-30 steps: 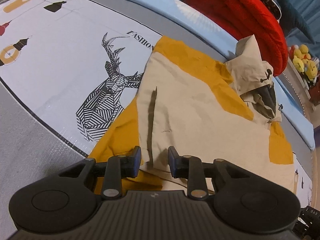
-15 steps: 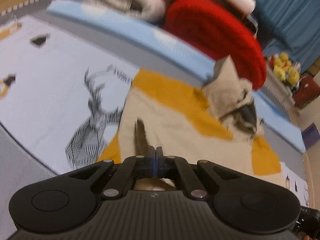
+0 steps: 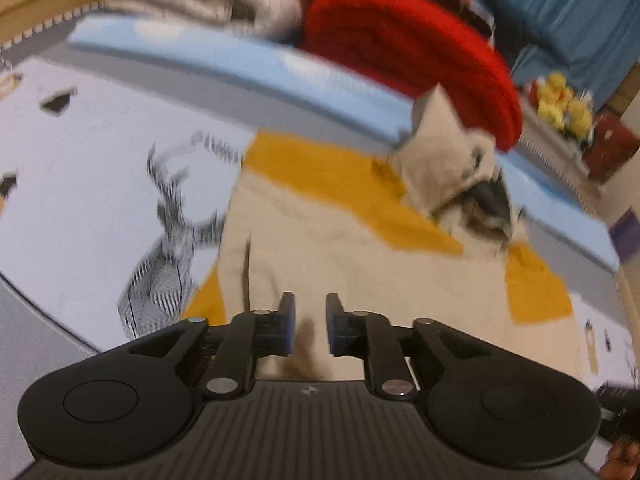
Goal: Fold large clothes
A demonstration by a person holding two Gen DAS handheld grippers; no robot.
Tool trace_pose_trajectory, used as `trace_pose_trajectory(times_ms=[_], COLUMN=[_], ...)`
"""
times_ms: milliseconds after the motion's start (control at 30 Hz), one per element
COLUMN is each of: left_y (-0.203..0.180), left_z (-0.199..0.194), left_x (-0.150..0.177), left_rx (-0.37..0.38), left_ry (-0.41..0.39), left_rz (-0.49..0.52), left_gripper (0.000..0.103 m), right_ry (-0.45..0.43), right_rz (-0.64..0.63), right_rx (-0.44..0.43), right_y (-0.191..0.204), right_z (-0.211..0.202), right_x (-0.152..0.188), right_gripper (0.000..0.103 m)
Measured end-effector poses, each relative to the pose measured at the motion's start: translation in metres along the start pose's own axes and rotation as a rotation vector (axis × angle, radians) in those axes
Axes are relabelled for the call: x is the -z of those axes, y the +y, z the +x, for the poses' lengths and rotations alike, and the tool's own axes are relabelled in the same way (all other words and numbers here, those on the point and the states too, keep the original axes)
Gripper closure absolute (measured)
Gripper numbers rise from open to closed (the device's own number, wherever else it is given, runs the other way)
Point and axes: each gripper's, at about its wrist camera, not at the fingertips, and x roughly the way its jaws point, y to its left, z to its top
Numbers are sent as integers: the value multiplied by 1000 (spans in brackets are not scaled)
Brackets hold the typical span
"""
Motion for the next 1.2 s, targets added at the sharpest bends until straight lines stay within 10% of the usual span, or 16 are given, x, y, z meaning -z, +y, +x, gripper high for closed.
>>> trace_pose_trajectory(times_ms=[133, 533, 1200], left_y=[5, 0, -36], left_z=[24, 7, -54], left_x=[10, 2, 5], left_rx=[-102, -87, -53], left_ry=[142, 69, -26], left_rz=[-15, -21, 74], left_gripper=[73, 69, 69], right_ry=[-67, -9, -209], right_rz=[-73, 9, -258], right_rx=[-86, 43, -1], right_y=[16, -9, 25], right_z=[-13, 2, -85], right_x=[-3, -18, -15], right_gripper=[82, 78, 78])
